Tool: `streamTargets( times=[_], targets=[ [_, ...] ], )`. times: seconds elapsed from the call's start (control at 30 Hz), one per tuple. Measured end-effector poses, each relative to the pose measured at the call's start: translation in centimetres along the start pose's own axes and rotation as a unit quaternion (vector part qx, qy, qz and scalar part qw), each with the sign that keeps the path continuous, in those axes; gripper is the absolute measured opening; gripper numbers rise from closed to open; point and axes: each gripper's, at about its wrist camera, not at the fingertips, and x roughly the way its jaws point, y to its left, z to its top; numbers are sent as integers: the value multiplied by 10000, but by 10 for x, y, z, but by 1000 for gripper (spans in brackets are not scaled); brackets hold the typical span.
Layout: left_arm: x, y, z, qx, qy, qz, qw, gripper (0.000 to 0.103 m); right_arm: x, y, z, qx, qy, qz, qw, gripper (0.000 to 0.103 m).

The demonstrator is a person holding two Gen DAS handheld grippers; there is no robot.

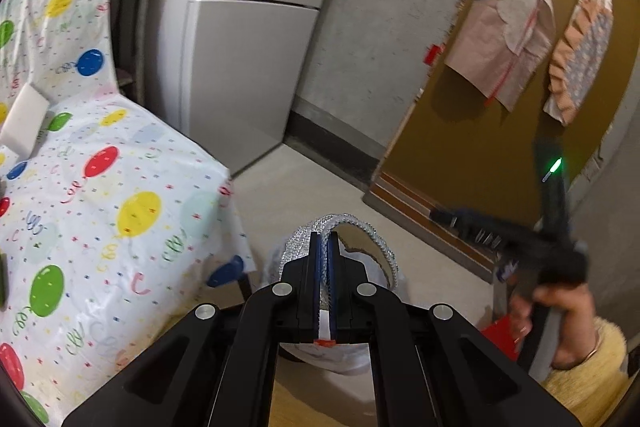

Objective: Collect trash

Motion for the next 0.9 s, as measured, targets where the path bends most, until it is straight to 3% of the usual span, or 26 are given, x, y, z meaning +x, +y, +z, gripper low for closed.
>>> streamTargets(
  times=[0.17,0.4,0.43,0.5,0.6,0.73,0.9],
  targets=[
    [19,-30,4,403,171,-137,9989,3,-26,-3,10,-16,-398,16,9992,54],
    [72,-55,14,621,535,-368,9960,7,-39,-17,9,58,-552,-57,9984,54],
    [79,-56,14,615,598,-370,9956,9,-38,-22,9,88,-551,-77,9984,55],
    [95,-55,13,573,741,-364,9949,32,-38,-27,7,131,-538,-97,9984,55],
    [108,-49,10,505,839,-315,9947,51,-36,-36,5,207,-492,-140,9985,56],
    [101,-39,6,491,831,-138,9952,51,-32,-37,3,220,-432,-138,9987,56],
    [63,-15,6,447,558,362,9968,51,-35,-22,7,96,-485,-26,9988,56]
  ],
)
